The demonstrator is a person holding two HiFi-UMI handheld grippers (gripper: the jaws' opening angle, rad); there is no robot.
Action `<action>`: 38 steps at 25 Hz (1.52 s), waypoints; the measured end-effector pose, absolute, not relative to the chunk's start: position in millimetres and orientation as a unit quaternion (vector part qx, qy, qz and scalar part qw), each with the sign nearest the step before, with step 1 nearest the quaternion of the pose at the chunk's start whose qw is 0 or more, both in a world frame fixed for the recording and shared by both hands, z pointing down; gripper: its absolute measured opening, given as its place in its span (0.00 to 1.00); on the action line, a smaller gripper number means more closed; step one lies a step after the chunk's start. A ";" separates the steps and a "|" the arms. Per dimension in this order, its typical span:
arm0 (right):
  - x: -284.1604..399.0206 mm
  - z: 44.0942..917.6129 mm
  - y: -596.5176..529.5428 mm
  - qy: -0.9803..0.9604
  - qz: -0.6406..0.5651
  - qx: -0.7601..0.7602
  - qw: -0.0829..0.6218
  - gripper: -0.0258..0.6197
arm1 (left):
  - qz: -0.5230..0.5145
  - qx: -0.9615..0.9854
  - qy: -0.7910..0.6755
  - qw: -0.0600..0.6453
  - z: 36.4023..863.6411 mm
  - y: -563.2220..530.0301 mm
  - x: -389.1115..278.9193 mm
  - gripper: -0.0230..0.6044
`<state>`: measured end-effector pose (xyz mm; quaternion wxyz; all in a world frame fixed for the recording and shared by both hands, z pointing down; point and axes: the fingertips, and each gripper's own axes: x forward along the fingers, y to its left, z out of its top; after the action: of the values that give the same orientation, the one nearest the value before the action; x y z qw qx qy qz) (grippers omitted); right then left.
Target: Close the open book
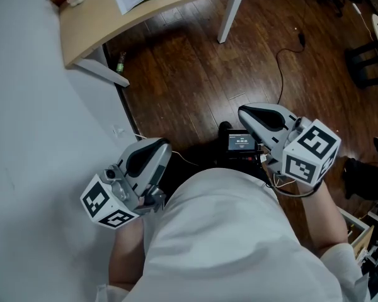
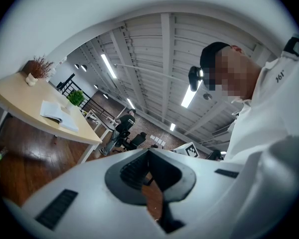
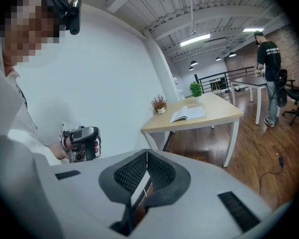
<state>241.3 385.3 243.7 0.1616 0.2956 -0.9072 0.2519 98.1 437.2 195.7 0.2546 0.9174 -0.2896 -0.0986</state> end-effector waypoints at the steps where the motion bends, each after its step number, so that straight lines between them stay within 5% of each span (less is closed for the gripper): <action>1: 240.7 243.8 383.9 -0.908 0.252 0.294 0.162 0.04 | -0.098 0.917 -0.290 0.256 196.0 436.6 98.5 0.03; 38: 244.4 265.2 82.6 -0.936 0.265 0.153 0.176 0.04 | -0.095 0.855 -0.440 0.256 190.0 162.3 124.3 0.03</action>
<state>244.4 82.6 265.2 0.1756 0.1527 -0.9357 0.2652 124.3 162.3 190.0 0.2559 0.8554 -0.4403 -0.0949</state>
